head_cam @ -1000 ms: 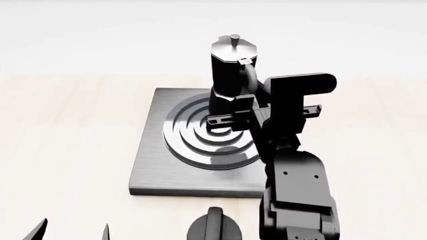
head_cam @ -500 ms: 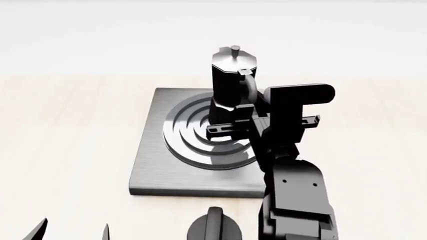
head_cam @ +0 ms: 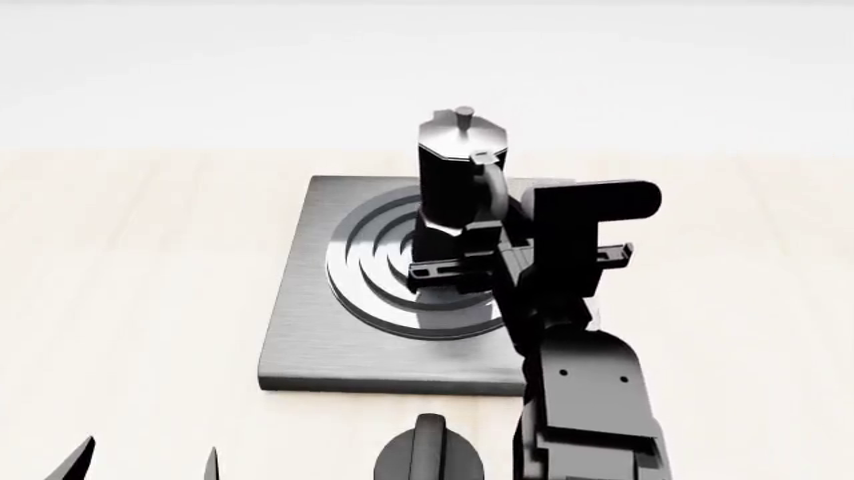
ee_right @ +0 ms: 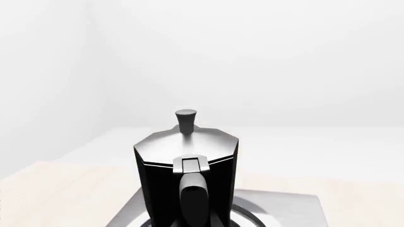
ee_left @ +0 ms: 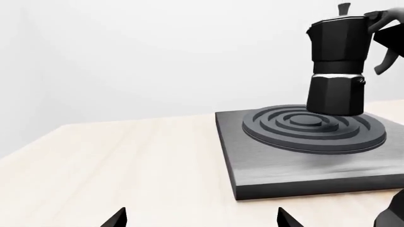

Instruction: Put the moka pot on the stove.

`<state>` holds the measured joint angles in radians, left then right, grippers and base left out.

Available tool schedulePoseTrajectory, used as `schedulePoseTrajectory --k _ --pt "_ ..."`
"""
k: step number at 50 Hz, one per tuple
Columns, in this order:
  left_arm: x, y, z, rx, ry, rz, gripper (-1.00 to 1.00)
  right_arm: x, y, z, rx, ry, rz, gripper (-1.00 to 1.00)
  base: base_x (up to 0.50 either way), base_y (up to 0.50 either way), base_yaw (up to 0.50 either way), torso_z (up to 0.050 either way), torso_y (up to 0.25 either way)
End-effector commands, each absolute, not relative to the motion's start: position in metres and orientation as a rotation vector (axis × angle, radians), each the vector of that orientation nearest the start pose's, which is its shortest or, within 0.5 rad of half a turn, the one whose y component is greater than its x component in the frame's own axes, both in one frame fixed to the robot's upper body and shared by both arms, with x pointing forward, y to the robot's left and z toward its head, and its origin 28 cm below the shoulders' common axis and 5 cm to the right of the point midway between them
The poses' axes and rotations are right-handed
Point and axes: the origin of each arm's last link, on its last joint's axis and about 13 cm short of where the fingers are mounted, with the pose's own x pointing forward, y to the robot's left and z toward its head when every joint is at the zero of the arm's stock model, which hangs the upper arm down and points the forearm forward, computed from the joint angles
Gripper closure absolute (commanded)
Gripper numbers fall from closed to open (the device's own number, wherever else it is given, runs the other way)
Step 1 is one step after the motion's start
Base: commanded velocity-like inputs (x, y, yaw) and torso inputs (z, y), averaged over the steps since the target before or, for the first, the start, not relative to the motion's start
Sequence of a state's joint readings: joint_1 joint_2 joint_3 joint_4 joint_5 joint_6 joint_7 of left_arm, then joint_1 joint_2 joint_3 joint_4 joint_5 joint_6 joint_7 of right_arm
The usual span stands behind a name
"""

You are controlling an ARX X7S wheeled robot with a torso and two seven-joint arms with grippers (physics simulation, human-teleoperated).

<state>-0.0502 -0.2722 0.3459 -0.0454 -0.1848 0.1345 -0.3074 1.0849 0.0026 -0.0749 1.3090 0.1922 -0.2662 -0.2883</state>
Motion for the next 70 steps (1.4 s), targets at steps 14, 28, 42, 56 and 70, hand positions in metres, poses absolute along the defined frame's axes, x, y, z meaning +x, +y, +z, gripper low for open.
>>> schedulePoseTrajectory --k 14,28,42,56,70 --pt "0.212 0.206 0.013 0.054 -0.094 -0.024 -1.00 0.408 -0.092 0.108 0.129 -0.066 0.277 1.00 0.00 0.00 0.00 0.001 0.001" --pt "0.212 0.206 0.013 0.054 -0.093 -0.025 -1.00 0.406 -0.090 0.104 0.128 -0.055 0.285 1.00 0.00 0.00 0.00 0.000 0.001" --pt "0.212 0.206 0.013 0.052 -0.091 -0.021 -1.00 0.405 -0.090 0.101 0.126 -0.043 0.286 1.00 0.00 0.00 0.00 0.001 0.001" --pt "0.212 0.206 0.013 0.051 -0.086 -0.020 -1.00 0.403 -0.090 0.097 0.132 -0.029 0.286 1.00 0.00 0.00 0.00 0.000 0.001" --pt "0.212 0.206 0.013 0.050 -0.087 -0.020 -1.00 0.403 -0.089 0.095 0.135 -0.024 0.289 1.00 0.00 0.00 0.00 0.000 0.001"
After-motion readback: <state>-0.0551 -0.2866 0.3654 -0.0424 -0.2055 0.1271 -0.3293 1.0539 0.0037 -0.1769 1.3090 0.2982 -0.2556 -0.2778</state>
